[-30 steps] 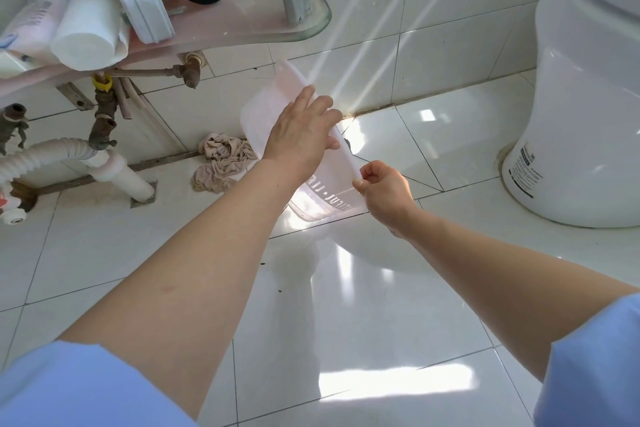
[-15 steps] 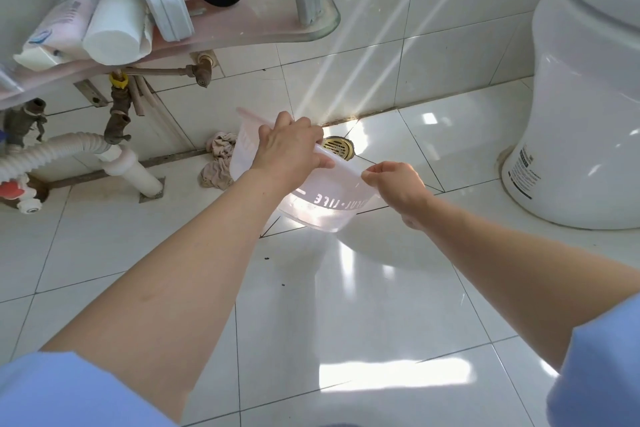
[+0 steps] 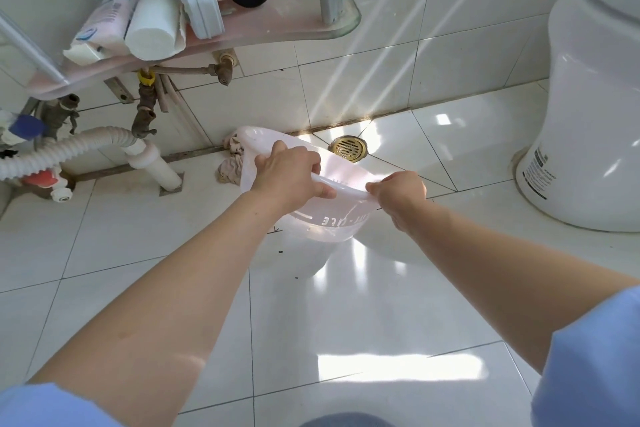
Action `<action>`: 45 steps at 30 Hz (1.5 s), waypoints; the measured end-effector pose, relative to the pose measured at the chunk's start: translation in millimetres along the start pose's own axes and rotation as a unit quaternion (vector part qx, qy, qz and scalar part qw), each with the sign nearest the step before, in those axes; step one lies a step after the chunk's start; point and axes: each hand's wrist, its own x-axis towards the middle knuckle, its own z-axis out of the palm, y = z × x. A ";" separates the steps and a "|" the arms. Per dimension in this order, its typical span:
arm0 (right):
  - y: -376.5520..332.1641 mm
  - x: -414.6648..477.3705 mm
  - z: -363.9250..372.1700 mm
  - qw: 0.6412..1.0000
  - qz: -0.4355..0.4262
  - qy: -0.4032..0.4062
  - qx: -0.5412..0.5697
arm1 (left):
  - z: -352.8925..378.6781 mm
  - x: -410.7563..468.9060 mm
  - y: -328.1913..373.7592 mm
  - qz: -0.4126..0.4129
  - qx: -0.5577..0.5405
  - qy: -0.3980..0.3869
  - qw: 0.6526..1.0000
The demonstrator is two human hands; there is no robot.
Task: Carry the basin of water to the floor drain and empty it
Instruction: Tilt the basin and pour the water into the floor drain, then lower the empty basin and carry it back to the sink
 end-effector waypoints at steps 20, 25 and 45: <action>0.9 -5.7 1.5 0.983 0.132 -0.127 0.010 | -3.0 -22.1 9.4 -0.064 -0.005 -0.120 0.991; 7.2 -3.2 9.1 0.976 0.166 -0.133 -0.049 | -1.7 -27.4 15.1 -0.089 0.018 -0.173 0.981; 4.8 -19.8 11.9 0.965 0.169 -0.145 -0.136 | 29.2 -26.3 13.4 -0.234 0.019 -0.083 0.968</action>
